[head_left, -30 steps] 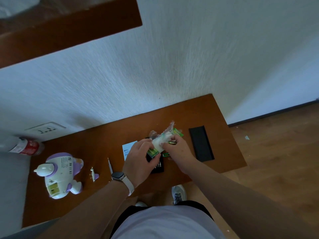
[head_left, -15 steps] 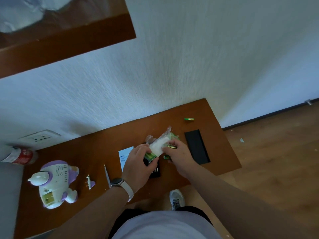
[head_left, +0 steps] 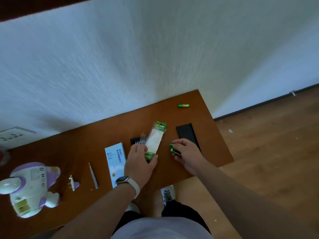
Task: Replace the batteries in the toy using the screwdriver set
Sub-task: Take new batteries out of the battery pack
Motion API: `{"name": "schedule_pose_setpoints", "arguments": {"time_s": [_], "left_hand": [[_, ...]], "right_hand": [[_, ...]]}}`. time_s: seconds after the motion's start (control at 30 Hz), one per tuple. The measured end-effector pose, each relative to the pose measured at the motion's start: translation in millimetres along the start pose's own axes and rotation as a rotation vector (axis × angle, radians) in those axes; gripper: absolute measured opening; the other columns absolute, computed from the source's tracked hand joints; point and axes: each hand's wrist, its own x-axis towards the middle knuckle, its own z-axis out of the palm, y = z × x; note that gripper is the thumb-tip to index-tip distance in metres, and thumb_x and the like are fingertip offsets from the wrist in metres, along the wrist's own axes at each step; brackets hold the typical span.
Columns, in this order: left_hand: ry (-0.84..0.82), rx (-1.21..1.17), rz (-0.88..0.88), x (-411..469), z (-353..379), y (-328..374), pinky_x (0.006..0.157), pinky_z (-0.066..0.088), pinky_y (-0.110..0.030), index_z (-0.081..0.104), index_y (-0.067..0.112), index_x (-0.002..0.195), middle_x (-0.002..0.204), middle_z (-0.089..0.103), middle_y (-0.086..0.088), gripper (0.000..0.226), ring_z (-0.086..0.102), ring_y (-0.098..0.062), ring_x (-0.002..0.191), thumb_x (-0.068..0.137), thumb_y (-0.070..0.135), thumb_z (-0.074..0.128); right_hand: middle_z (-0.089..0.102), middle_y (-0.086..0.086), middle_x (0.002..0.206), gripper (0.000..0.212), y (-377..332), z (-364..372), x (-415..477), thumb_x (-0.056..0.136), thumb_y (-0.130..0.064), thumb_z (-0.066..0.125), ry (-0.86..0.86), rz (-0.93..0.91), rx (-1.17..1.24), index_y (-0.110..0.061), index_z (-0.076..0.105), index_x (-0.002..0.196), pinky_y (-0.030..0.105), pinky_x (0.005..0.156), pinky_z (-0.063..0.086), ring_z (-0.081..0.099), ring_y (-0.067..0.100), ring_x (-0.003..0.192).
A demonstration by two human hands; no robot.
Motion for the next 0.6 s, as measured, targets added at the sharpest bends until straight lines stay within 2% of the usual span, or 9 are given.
{"name": "schedule_pose_setpoints", "arguments": {"time_s": [0.13,0.27,0.4,0.53,0.6], "left_hand": [[-0.102,0.133,-0.065,7.2,18.8,15.9,0.067,0.044,-0.026,0.048,0.020,0.111,0.117,0.044,0.000,0.045,0.055,-0.018,0.096,0.086,0.052,0.068],[-0.140,0.207,-0.107,15.6,33.6,25.5,0.071,0.049,-0.030,0.048,0.020,0.115,0.121,0.044,-0.003,0.051,0.058,-0.022,0.098,0.085,0.057,0.066],[-0.161,0.228,-0.075,17.6,37.3,28.8,0.067,0.048,-0.030,0.048,0.020,0.114,0.119,0.042,-0.002,0.049,0.058,-0.022,0.096,0.086,0.057,0.064],[-0.190,0.202,-0.073,14.6,34.8,27.9,0.072,0.053,-0.031,0.049,0.023,0.112,0.117,0.042,0.001,0.041,0.057,-0.019,0.095,0.088,0.053,0.065],[-0.133,0.135,-0.063,11.2,31.2,27.7,0.071,0.052,-0.031,0.054,0.022,0.109,0.114,0.046,0.001,0.033,0.054,-0.016,0.093,0.089,0.046,0.065]], "right_hand": [[0.059,0.013,0.111,0.015,6.4,-11.1,0.7,0.100,-0.008,0.050,0.014,-0.020,-0.014,-0.012,0.063,0.106,0.025,0.067,0.053,0.062,0.020,0.087],[0.058,0.011,0.118,0.017,11.5,-20.6,1.8,0.100,-0.008,0.050,0.034,-0.042,-0.028,-0.016,0.064,0.105,0.026,0.073,0.054,0.062,0.024,0.104],[0.056,0.009,0.120,0.020,13.8,-25.4,1.6,0.099,-0.007,0.050,0.023,-0.043,0.001,-0.017,0.065,0.107,0.027,0.077,0.056,0.062,0.023,0.107],[0.056,0.007,0.121,0.024,15.3,-24.2,-2.1,0.098,-0.003,0.051,0.009,-0.065,-0.018,-0.019,0.066,0.108,0.026,0.077,0.056,0.061,0.022,0.107],[0.056,0.006,0.121,0.024,14.1,-22.6,-5.6,0.098,-0.002,0.051,0.000,-0.092,-0.031,-0.018,0.065,0.109,0.027,0.080,0.057,0.061,0.020,0.106]]}}
